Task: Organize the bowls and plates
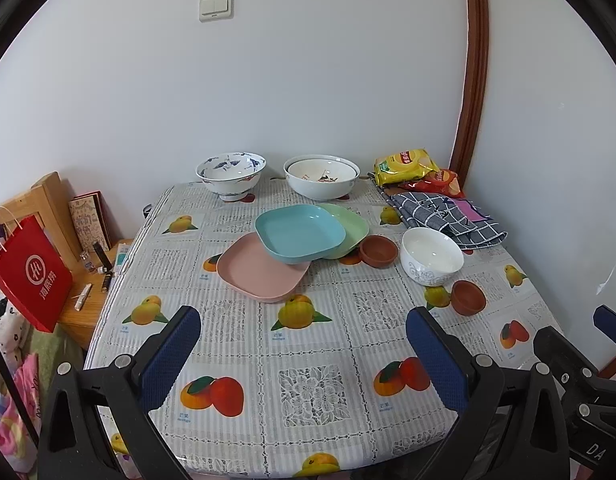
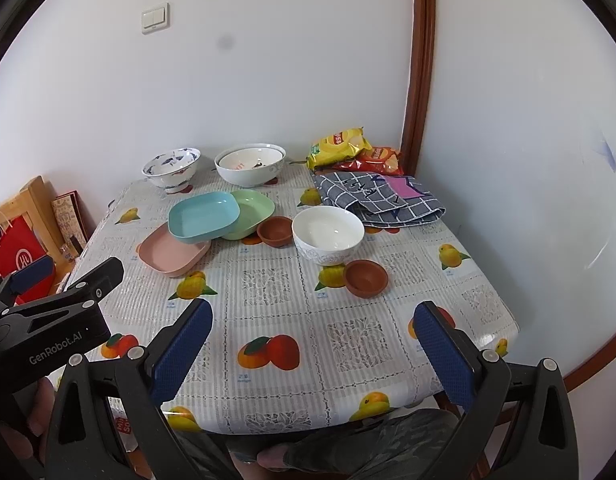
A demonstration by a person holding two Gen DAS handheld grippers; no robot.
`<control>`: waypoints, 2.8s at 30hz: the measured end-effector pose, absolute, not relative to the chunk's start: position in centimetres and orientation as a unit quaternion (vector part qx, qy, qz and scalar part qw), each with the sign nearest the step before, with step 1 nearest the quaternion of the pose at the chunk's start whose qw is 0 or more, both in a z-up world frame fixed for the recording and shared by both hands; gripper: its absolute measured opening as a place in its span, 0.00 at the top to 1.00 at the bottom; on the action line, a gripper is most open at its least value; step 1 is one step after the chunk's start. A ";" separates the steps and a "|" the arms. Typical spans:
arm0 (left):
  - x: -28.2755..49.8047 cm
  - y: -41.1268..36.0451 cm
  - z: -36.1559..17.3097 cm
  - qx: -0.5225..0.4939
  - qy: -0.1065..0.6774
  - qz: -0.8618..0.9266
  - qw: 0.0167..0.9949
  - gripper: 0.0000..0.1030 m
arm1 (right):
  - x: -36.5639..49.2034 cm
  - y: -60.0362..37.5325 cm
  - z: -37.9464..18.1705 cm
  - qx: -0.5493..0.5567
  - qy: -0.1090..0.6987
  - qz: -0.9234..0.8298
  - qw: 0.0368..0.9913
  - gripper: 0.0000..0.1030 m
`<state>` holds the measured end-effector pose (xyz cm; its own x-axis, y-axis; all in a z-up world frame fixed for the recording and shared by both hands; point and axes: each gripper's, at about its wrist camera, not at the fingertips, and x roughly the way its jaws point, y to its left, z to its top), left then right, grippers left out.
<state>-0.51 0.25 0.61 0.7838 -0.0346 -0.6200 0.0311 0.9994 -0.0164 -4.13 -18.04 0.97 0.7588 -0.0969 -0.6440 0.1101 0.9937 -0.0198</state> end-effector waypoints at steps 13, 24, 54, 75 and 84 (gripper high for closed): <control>-0.7 0.2 0.9 0.001 0.325 -0.016 0.945 0.00 | -4.7 -18.0 1.2 0.009 0.336 -0.057 0.940 0.03; -0.7 0.1 1.5 0.004 0.323 -0.016 0.946 0.00 | -4.9 -18.1 1.2 0.012 0.333 -0.057 0.941 0.03; -1.0 -0.1 1.4 0.006 0.322 -0.015 0.947 0.00 | -4.8 -18.0 1.2 0.016 0.334 -0.058 0.941 0.03; -0.2 0.3 1.8 0.005 0.326 -0.021 0.945 0.00 | -4.3 -18.0 1.6 0.026 0.329 -0.057 0.942 0.03; 1.4 0.7 1.8 -0.005 0.330 -0.032 0.943 0.00 | -3.1 -17.9 1.7 0.028 0.330 -0.065 0.941 0.03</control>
